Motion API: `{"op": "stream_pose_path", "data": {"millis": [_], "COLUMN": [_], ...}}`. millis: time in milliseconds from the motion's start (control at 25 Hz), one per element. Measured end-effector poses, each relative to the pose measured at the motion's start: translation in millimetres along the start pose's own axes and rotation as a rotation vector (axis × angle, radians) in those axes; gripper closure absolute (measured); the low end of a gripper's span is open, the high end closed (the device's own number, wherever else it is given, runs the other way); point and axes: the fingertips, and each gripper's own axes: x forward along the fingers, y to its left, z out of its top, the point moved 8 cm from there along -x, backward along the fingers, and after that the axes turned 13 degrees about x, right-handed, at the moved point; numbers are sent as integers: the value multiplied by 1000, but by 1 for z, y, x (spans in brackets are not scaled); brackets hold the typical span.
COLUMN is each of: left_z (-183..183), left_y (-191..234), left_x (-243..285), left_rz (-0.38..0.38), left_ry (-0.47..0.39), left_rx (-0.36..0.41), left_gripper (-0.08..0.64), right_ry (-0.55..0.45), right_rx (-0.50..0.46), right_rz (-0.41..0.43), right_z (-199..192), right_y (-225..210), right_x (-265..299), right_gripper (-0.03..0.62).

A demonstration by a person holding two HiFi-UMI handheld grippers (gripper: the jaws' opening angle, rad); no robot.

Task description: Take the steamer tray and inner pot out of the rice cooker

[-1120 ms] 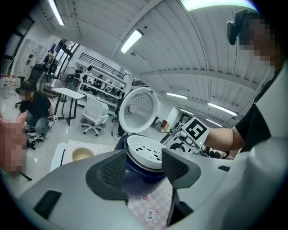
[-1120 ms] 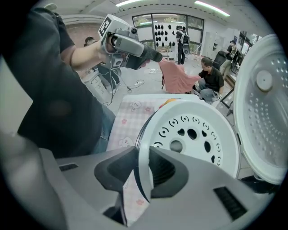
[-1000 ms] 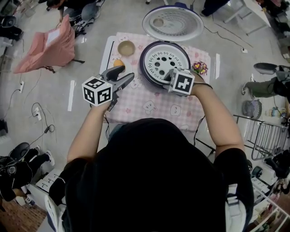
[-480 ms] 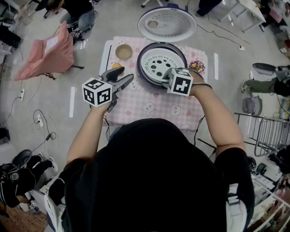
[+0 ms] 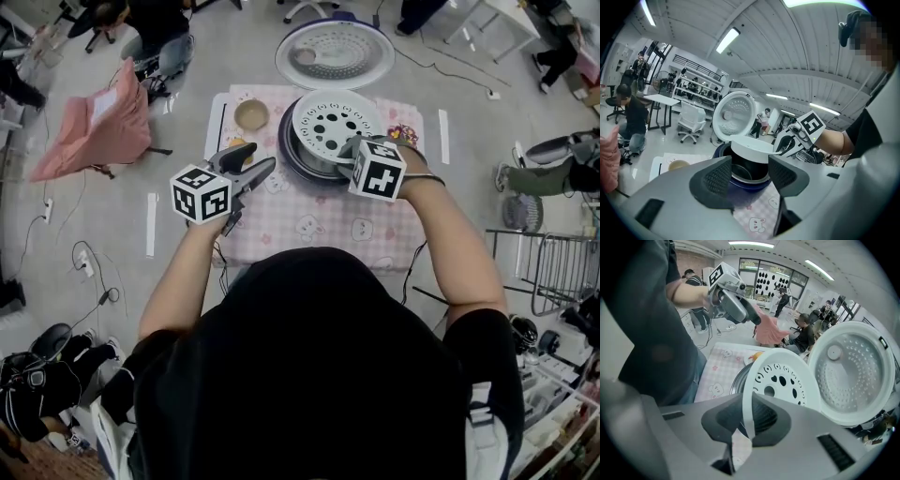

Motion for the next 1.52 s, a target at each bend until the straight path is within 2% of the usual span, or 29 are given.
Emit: {"op": "stream_pose_path", "data": {"millis": [360, 920, 1240, 1520], "left_z": [5, 14, 18, 22], "left_y": [-9, -34, -47, -52], "left_x": [13, 57, 80, 95], "left_rz": [-52, -168, -224, -253], "left_ry": [10, 41, 71, 105], "left_rx": [23, 76, 97, 118], "left_gripper": [308, 308, 308, 308], "right_ry": [7, 32, 71, 101], "right_rx": [80, 278, 385, 450], "right_rz": [-90, -194, -202, -163], "right_z": [-30, -114, -165, -197], "right_y": [-6, 9, 30, 53], "right_x": [-31, -68, -74, -53], "right_gripper": [555, 555, 555, 555]}}
